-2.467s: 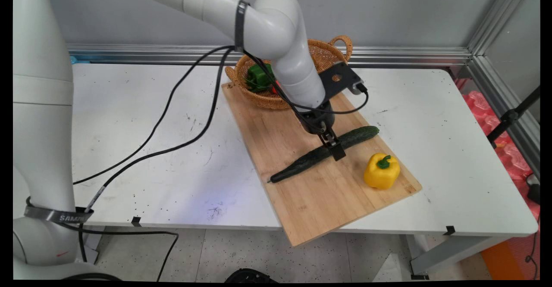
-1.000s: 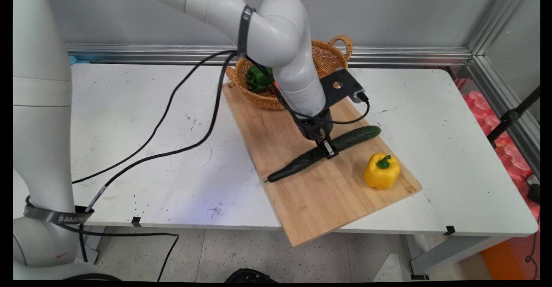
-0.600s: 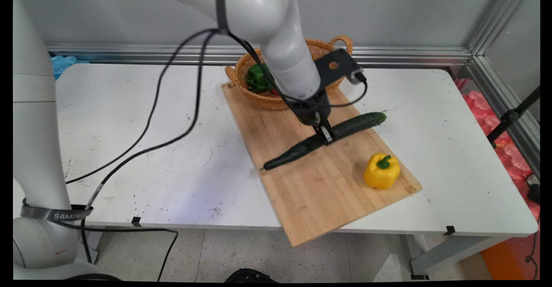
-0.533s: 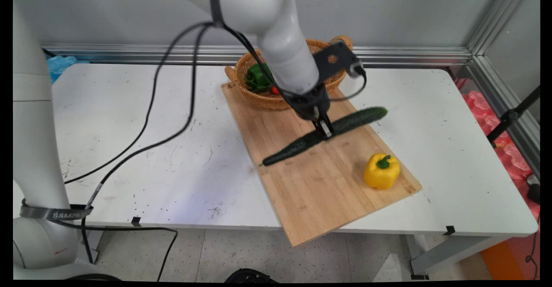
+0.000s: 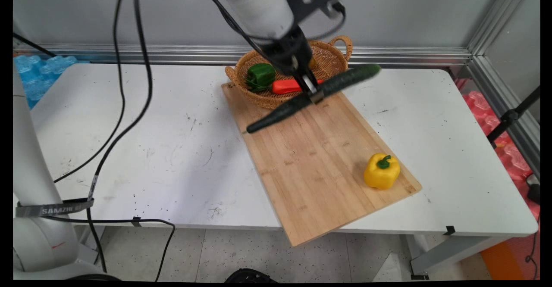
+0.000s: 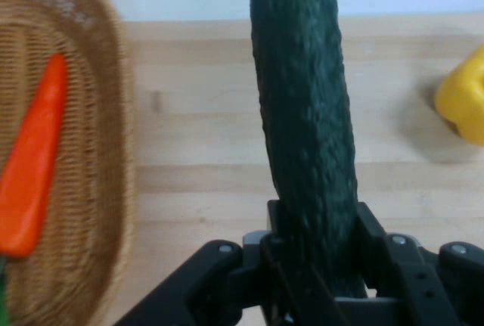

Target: Place the picked object in the vegetable basket

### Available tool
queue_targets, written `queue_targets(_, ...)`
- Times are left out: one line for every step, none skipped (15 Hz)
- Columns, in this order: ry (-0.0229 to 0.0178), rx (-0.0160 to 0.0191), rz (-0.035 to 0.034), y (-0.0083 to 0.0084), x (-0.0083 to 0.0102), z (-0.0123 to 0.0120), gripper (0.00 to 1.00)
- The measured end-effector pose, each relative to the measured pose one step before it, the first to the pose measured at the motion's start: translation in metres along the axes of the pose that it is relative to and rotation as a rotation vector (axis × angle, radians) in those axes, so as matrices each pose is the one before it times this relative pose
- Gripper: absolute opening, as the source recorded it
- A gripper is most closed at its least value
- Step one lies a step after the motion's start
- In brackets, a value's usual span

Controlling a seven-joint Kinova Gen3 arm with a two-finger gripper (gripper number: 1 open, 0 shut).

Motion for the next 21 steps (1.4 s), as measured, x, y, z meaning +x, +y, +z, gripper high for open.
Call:
queue_targets(0.00313,0.00896,-0.01921,-0.00794,-0.00116,-0.00721,0.00)
queue_targets(0.00276,0.01065,-0.01854,-0.00914,-0.00092,-0.00699,0.00)
queue_targets(0.00302,0.01281,-0.01579,-0.00990,-0.00049,-0.00629,0.00)
queue_targets(0.00175,0.01167,-0.01020,-0.00847,0.00004,-0.00446,0.00)
queue_targets(0.00089,0.01563,-0.01004,-0.01032,0.00029,-0.00390,0.00)
queue_targets(-0.00021,0.01434,-0.00842,-0.00889,0.00045,-0.00216,0.00)
queue_targets(-0.00077,0.00833,-0.00660,-0.00535,0.00045,-0.00070,0.00)
queue_targets(-0.00233,0.01330,-0.01268,-0.00875,0.00097,-0.00017,0.00)
queue_targets(-0.00237,0.01259,-0.01551,-0.00780,0.00184,0.00153,0.00)
queue_targets(-0.00139,0.00978,-0.01554,-0.00607,0.00200,0.00211,0.00)
queue_targets(-0.00188,0.00982,-0.01704,-0.00513,0.00256,0.00285,0.00)
queue_targets(-0.00093,0.00715,-0.01637,-0.00374,0.00288,0.00316,0.00)
queue_targets(-0.00108,0.00788,-0.01892,-0.00349,0.00379,0.00429,0.00)
queue_targets(-0.00262,0.00943,-0.02157,-0.00346,0.00483,0.00617,0.00)
queue_targets(-0.00350,0.00906,-0.01805,-0.00263,0.00492,0.00686,0.00)
queue_targets(-0.00398,0.00706,-0.01333,-0.00164,0.00418,0.00641,0.00)
queue_targets(-0.00425,0.00622,-0.01008,-0.00102,0.00440,0.00713,0.00)
queue_targets(-0.00789,0.00628,-0.01136,-0.00062,0.00549,0.01038,0.00)
queue_targets(-0.00552,0.00295,-0.00691,-0.00014,0.00327,0.00650,0.00)
queue_targets(-0.00512,0.00290,-0.00355,0.00006,0.00267,0.00566,0.00)
queue_targets(-0.00948,0.00430,-0.00494,0.00019,0.00421,0.00960,0.00)
